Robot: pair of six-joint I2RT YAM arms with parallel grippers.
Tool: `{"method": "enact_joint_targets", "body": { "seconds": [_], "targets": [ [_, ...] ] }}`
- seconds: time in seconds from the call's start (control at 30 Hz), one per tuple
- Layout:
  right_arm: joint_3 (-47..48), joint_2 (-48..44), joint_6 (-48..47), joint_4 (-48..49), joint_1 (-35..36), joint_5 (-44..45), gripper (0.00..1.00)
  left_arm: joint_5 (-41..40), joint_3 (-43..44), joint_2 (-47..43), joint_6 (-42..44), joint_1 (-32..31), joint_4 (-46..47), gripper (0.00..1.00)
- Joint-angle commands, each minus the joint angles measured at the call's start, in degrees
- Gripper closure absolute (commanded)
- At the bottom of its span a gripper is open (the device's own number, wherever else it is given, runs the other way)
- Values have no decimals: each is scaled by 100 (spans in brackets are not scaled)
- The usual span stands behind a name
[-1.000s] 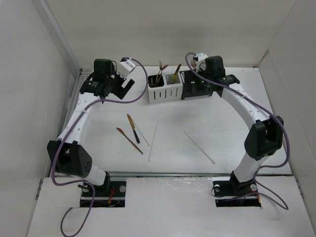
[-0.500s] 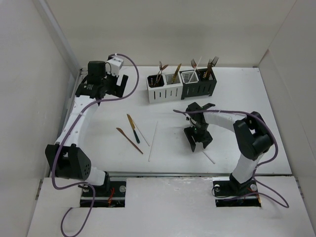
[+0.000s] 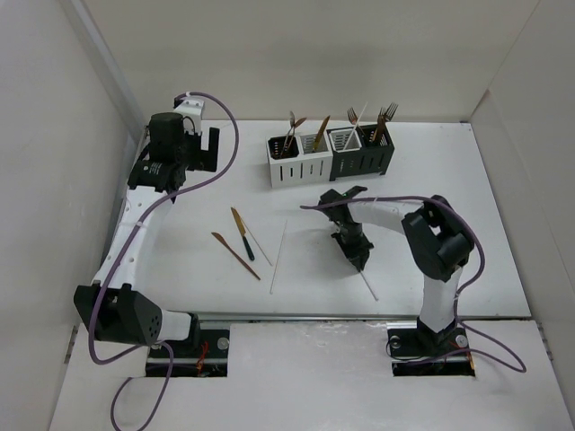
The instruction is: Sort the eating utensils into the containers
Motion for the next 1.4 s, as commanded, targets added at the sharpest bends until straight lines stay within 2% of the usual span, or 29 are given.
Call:
{"method": "enact_joint_targets", "body": {
  "seconds": [0.0,0.1,0.3,0.37,0.43,0.57,0.63,0.8,0.83,1.0,1.27,1.37],
  "targets": [
    [522,484,143,1274,178,374,88,-245,-67,-176,-77,43,250,0],
    [848,538,143,1397,231,427,86,-245,-67,-228,-77,43,250,0],
    [550,292,38,1968,337,533,66,-245,-119,-229,-77,96,302,0],
    [550,292,38,2022,337,533,62,-245,-120,-229,-77,96,303,0],
    [550,484,38,2022,337,454,64,-245,-120,-229,-24,96,355,0],
    [427,625,248,2022,337,313,79,-245,-120,-229,-24,96,355,0],
    [296,626,301,2022,337,156,79,-324,-120,-229,-24,96,355,0],
    [-56,407,424,1829,337,14,61,-333,-120,-229,-77,149,303,0],
    [-135,328,424,1829,337,14,59,-332,-120,-229,-77,149,303,0],
    [-803,-6,696,1740,337,-170,59,-209,-67,-176,-77,149,303,0],
    [-531,274,898,1556,389,5,64,-209,-5,-176,-77,201,250,0],
    [-882,152,1109,1609,442,-153,64,-280,47,-176,-182,202,250,0]
  ]
}}
